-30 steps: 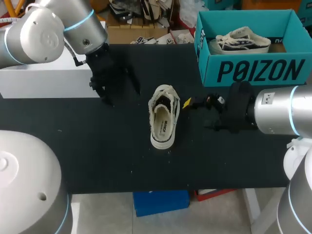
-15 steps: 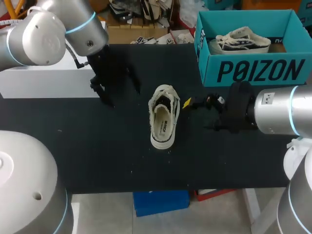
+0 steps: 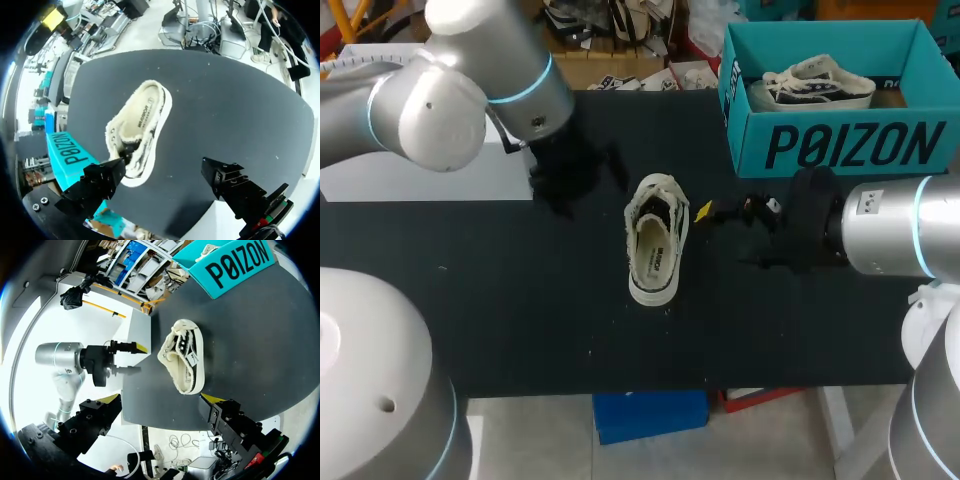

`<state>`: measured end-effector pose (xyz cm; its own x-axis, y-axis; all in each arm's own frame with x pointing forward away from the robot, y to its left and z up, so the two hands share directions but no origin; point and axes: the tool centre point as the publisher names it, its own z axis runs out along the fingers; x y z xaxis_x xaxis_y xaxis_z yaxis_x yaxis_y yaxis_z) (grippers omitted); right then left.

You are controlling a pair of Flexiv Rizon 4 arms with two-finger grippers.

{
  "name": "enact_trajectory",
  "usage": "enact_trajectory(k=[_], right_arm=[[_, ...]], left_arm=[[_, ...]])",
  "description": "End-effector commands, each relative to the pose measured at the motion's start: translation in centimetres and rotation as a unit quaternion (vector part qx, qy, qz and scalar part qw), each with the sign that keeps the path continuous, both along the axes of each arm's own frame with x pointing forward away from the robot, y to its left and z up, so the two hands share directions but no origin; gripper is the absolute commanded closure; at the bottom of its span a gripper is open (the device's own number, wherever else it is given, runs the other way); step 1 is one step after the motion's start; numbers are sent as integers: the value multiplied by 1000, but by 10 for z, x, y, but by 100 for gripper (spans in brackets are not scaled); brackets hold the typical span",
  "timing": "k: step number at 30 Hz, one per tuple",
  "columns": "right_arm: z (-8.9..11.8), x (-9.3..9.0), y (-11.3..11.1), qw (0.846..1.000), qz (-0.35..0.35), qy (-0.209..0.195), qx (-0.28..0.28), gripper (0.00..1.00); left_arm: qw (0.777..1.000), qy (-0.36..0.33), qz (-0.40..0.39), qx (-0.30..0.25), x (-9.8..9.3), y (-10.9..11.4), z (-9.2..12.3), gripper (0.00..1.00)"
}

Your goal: Take the shoe out of the shoebox, open the shoe tongue, remove and reinsert the insole, then place the shoe into the shoebox

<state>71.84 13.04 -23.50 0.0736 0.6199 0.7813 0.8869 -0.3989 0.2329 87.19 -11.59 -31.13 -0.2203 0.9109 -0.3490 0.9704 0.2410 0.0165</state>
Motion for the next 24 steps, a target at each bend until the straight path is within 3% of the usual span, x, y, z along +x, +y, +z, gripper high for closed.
enact_trajectory(k=[1, 2, 3, 7, 10, 18, 24], right_arm=[[1, -1, -4, 1000, 4, 1, 2, 0], [1, -1, -4, 1000, 4, 1, 2, 0], [1, -1, -4, 1000, 4, 1, 2, 0], [1, -1, -4, 1000, 4, 1, 2, 0], [1, -1, -4, 1000, 4, 1, 2, 0], [1, -1, -4, 1000, 4, 1, 2, 0], [1, -1, -4, 1000, 4, 1, 2, 0]], left_arm=[[999, 0, -40, -4, 12, -2, -10, 6], [999, 1, -47, -2, 13, -3, -11, 15], [999, 7, -53, -1, 17, -5, -11, 32], [996, 9, -86, 8, 24, -12, -12, 44], [993, 14, -115, 14, 26, -19, -11, 44], [986, 19, -163, 30, 29, -35, -13, 30], [982, 28, -181, 42, 19, -40, -21, 39]])
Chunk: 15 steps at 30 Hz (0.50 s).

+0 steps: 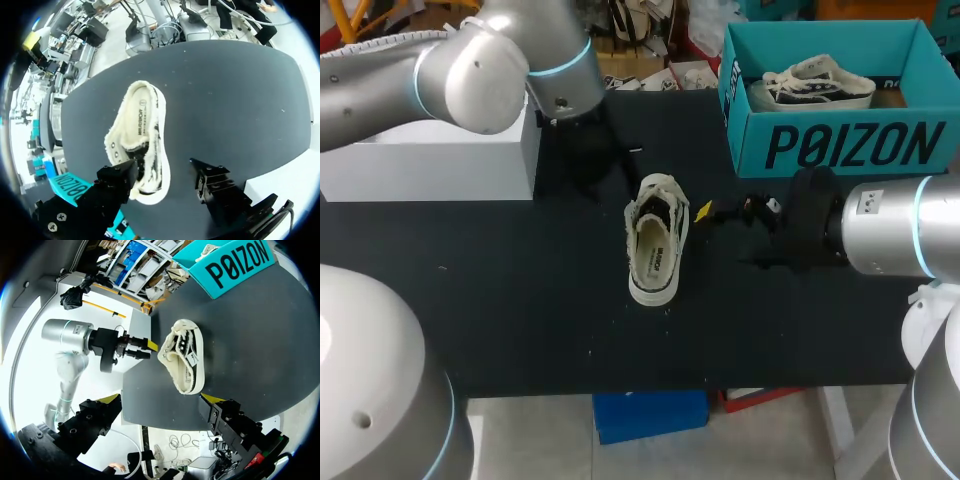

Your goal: Take the shoe out of the shoebox, open the shoe tongue, remove and reinsert the insole, then place the shoe into the shoebox

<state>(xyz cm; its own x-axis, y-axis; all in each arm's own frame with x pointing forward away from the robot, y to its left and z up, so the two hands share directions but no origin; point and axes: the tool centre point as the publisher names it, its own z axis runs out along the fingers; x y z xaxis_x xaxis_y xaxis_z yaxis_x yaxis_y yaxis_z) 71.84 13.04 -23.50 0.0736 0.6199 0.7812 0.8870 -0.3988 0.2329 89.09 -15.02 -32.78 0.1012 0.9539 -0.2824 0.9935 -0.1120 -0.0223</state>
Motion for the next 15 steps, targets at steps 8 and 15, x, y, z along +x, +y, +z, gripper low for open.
enact_trajectory(k=[8, 15], right_arm=[[1, -1, -4, 1000, 4, 1, 2, 0], [1, -1, -4, 1000, 4, 1, 2, 0]], left_arm=[[1000, 11, -7, 28, -15, -4, -20, 44], [998, -15, -14, 52, -14, -6, -37, 40]])
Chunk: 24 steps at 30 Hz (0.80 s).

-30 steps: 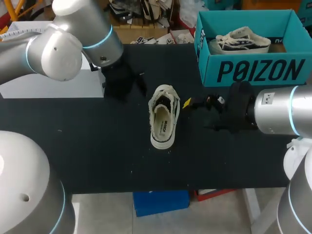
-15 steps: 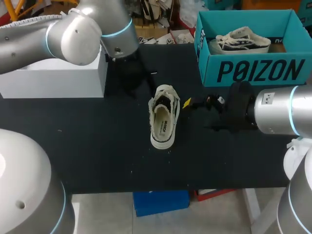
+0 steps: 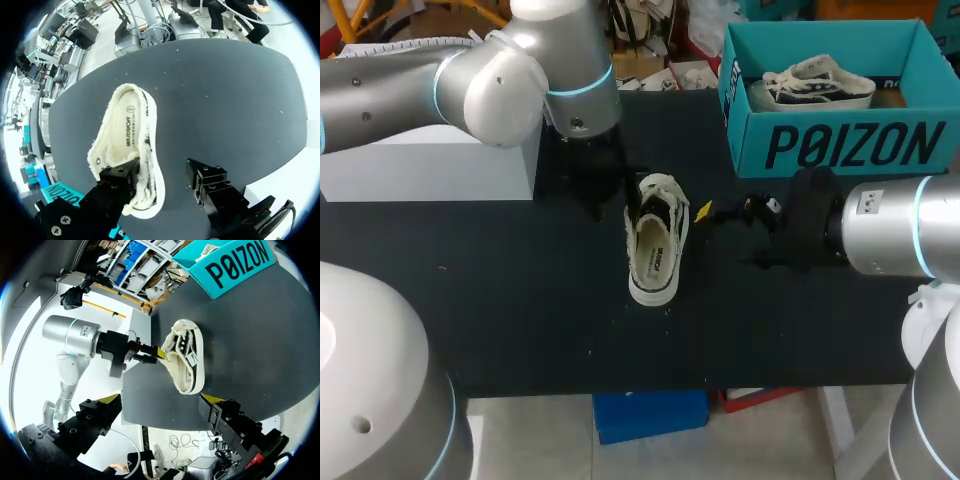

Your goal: Take the shoe out of the shoebox, open the shoe tongue, remove and reinsert the insole, then place the shoe into the shoebox

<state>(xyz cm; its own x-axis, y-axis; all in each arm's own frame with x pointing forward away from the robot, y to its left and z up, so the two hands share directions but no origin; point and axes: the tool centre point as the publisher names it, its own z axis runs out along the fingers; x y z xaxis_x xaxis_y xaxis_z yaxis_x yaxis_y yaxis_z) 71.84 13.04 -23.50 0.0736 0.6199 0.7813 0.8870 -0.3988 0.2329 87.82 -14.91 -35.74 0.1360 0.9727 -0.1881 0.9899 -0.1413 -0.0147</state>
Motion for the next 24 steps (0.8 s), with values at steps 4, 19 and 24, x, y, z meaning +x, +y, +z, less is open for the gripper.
enact_trajectory(k=[4, 19, 24], right_arm=[[1, -1, -4, 1000, 4, 1, 2, 0], [1, -1, -4, 1000, 4, 1, 2, 0], [1, -1, -4, 1000, 4, 1, 2, 0]], left_arm=[[1000, -10, 3, 10, 2, -11, -13, 42], [999, -37, 8, 32, 5, -20, -46, 51], [999, -34, 15, 33, 7, -20, -49, 57]])
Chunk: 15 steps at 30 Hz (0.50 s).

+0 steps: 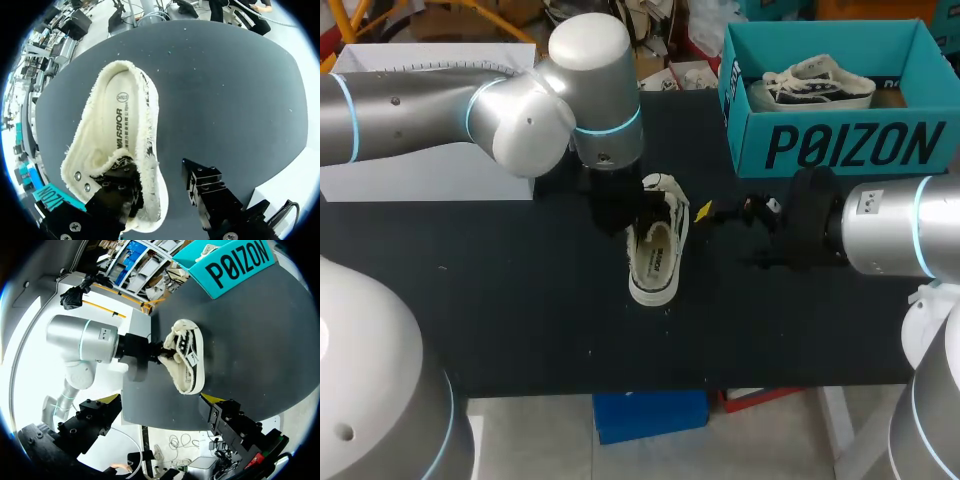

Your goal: Take the shoe out of the shoebox, open the shoe tongue, remove and reinsert the insole, then place the shoe into the shoebox

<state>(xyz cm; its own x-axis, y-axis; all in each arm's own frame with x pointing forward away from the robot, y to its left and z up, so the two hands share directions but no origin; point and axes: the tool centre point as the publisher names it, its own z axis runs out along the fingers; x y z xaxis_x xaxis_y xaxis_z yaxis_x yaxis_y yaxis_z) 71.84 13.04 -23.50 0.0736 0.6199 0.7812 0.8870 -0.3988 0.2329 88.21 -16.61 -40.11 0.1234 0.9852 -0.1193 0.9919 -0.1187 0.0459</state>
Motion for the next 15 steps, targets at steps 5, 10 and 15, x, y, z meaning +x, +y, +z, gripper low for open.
enact_trajectory(k=[5, 10, 15], right_arm=[[1, -1, -4, 1000, 4, 1, 2, 0], [1, -1, -4, 1000, 4, 1, 2, 0], [1, -1, -4, 1000, 4, 1, 2, 0]], left_arm=[[1000, 3, 12, 3, 5, -2, -11, 60], [1000, 1, 18, 0, 8, -4, -15, 65], [999, -25, 23, 0, 12, -6, -17, 100]])
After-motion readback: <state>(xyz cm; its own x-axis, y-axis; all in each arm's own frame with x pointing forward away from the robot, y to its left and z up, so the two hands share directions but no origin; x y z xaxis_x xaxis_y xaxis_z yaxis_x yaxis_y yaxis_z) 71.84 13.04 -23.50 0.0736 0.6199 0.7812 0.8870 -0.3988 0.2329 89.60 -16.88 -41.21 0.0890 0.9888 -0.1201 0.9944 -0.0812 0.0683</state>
